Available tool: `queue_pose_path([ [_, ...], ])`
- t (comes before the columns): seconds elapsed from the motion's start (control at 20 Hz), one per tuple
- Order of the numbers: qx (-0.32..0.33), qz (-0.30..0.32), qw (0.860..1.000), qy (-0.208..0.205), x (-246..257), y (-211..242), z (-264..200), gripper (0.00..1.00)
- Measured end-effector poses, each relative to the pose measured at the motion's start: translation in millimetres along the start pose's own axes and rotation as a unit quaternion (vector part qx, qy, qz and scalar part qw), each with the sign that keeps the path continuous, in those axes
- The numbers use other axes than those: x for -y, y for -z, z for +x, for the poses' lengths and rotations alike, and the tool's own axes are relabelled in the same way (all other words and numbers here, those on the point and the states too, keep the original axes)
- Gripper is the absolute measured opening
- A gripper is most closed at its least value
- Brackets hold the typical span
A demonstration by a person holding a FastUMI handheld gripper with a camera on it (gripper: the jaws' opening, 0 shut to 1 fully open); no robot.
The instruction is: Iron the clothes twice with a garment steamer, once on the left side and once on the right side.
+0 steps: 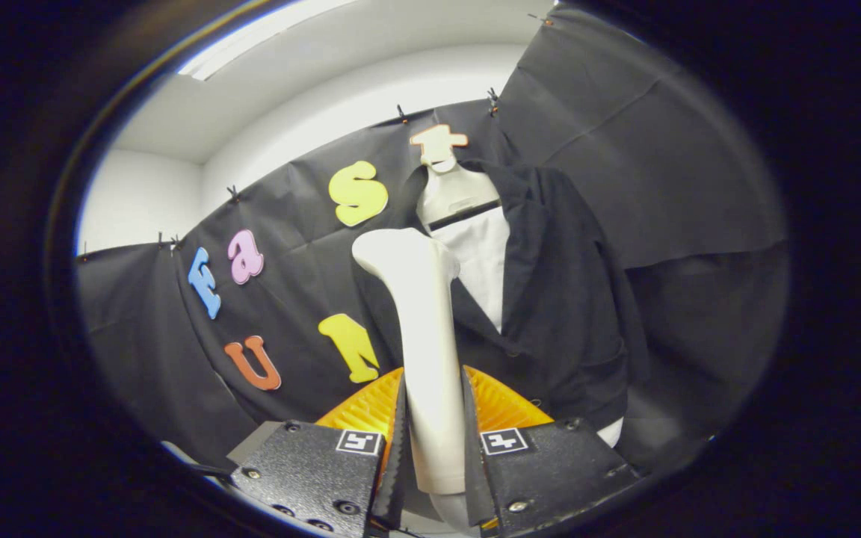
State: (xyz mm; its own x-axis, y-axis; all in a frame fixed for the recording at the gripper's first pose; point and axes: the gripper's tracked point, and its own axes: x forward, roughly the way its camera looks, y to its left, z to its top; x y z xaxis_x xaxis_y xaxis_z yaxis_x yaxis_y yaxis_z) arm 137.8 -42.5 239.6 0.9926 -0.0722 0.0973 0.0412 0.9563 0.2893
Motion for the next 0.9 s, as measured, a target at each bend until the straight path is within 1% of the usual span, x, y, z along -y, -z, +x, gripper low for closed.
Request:
queue_pose_path([
  [0.15, 0.025, -0.021, 0.999, 0.009, 4, -17, 14, 0.35],
  [0.35, 0.059, -0.059, 0.996, 0.01, -4, -32, 34, 0.35],
  [0.65, 0.078, -0.088, 0.993, 0.016, -18, -32, 64, 0.35],
  [0.9, 0.1, -0.123, 0.986, 0.045, -18, -29, 73, 0.35],
])
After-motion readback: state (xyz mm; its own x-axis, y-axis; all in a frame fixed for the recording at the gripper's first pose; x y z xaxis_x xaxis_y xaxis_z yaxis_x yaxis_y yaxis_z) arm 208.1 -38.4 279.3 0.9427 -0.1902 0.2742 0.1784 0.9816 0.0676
